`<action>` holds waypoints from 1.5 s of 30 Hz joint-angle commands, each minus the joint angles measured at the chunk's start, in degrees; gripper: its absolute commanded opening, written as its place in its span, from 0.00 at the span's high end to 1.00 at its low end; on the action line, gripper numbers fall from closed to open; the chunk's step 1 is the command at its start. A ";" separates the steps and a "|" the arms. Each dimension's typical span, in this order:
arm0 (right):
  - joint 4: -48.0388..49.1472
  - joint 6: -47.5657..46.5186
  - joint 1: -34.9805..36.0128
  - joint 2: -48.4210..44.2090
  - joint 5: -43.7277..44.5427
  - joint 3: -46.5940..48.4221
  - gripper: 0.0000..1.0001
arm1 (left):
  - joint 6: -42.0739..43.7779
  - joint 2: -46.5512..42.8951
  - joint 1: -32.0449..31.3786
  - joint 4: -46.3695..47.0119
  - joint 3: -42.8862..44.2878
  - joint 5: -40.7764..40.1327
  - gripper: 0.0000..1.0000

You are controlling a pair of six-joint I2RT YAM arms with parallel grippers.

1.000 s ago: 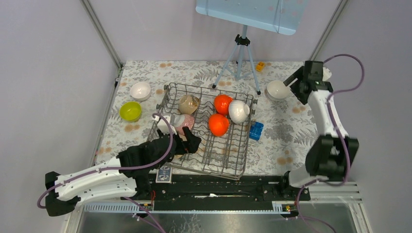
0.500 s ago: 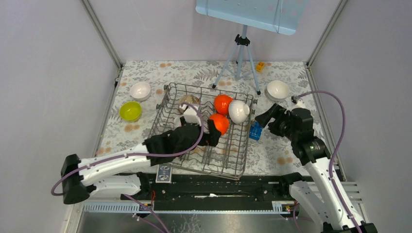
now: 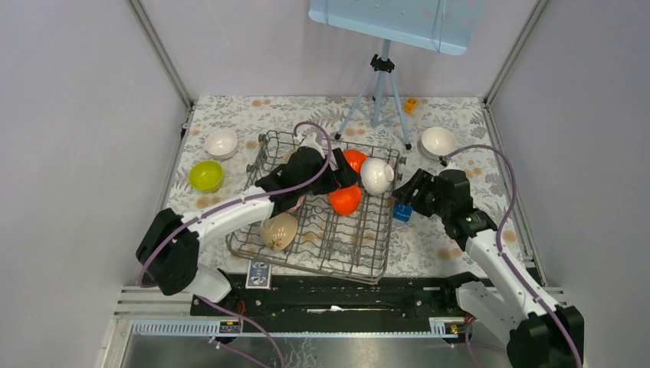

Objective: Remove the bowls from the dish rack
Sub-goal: Pick up the bowl from the dish rack.

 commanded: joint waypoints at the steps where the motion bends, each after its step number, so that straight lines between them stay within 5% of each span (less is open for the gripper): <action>1: 3.52 1.62 0.42 4.62 1.57 3.66 0.35 | -0.33 3.02 2.25 6.63 7.17 10.12 0.06; 18: 5.75 2.35 0.35 8.53 6.19 6.79 0.37 | -0.82 14.87 4.46 8.35 12.23 9.66 0.02; 25: 8.29 3.57 0.41 11.21 6.15 7.80 0.37 | -2.88 18.59 5.36 11.87 11.90 11.53 0.17; 45: 13.35 8.77 0.40 19.72 2.38 11.85 0.38 | -5.51 25.74 6.49 21.43 12.02 18.76 0.37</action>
